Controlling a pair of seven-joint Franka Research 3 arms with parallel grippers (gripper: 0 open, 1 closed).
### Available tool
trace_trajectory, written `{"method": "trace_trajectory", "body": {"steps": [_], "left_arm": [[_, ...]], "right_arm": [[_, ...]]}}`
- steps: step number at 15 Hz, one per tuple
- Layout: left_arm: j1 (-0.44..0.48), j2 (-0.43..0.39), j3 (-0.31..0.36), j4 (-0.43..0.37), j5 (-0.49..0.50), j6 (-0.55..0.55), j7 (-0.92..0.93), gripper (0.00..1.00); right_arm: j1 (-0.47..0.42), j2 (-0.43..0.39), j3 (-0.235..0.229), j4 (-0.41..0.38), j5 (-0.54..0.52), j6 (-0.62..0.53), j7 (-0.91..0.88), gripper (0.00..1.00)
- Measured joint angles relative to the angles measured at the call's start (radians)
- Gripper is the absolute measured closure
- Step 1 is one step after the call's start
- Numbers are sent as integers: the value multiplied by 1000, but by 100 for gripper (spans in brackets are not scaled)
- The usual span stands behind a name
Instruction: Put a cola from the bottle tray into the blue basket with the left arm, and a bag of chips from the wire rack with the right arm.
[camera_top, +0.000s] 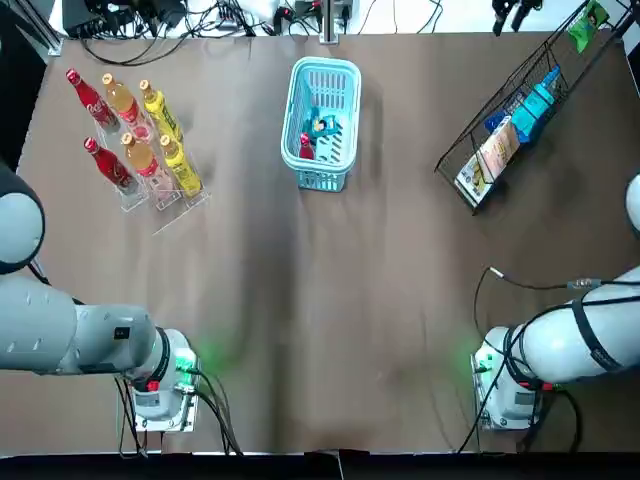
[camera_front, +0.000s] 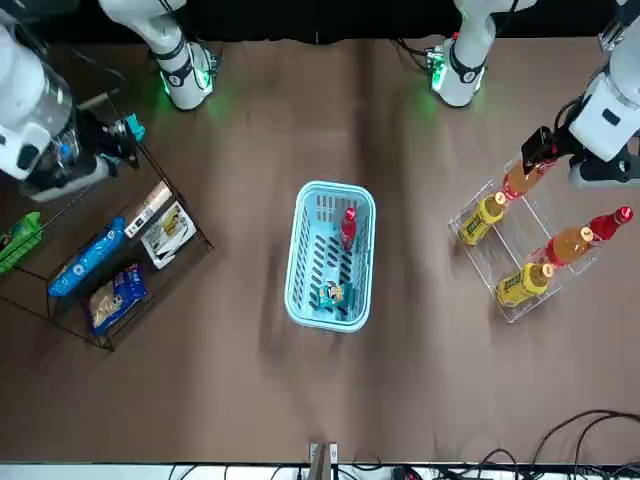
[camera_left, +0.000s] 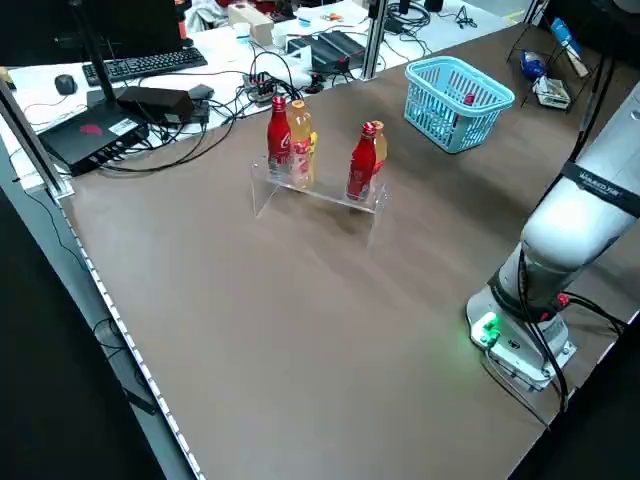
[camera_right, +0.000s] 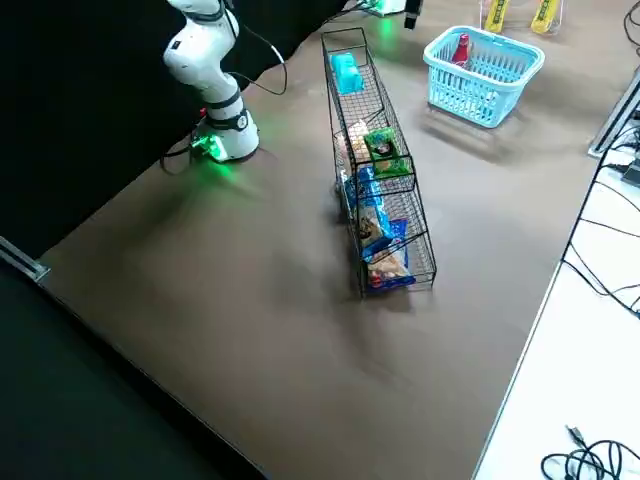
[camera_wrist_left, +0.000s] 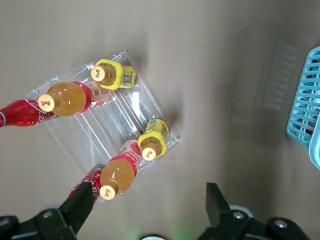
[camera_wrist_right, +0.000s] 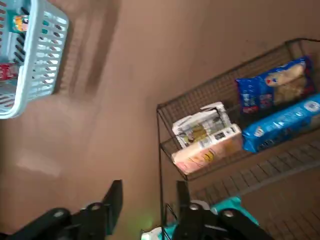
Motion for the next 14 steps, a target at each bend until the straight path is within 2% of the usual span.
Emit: {"method": "trace_trajectory", "body": {"steps": [1, 5, 7, 8, 9, 10, 11, 14], "left_arm": [[0, -4, -1, 0, 0, 0, -2, 0], [-1, -7, -2, 0, 0, 6, -2, 0], [-1, -7, -2, 6, 0, 12, -2, 0], [-1, -7, -2, 11, 0, 13, -2, 0], [-1, -7, -2, 15, 0, 13, -2, 0], [-1, -8, -2, 16, 0, 12, -2, 0], [-1, -8, -2, 16, 0, 12, -2, 0], [-1, -8, -2, 16, 0, 12, -2, 0]], "right_arm": [[-8, -23, 0, -27, -10, 14, 0, 46], [-65, -121, -2, -199, -15, 135, -3, 44], [-79, -147, -2, -230, -15, 143, -6, 42], [-80, -154, -2, -234, -16, 144, -6, 36], [-80, -158, 0, -235, -21, 144, -6, 15], [-80, -158, 0, -235, -23, 144, -6, 6], [-80, -158, 0, -236, -24, 146, -6, 1], [-81, -158, 0, -238, -26, 155, -6, 0]]}}
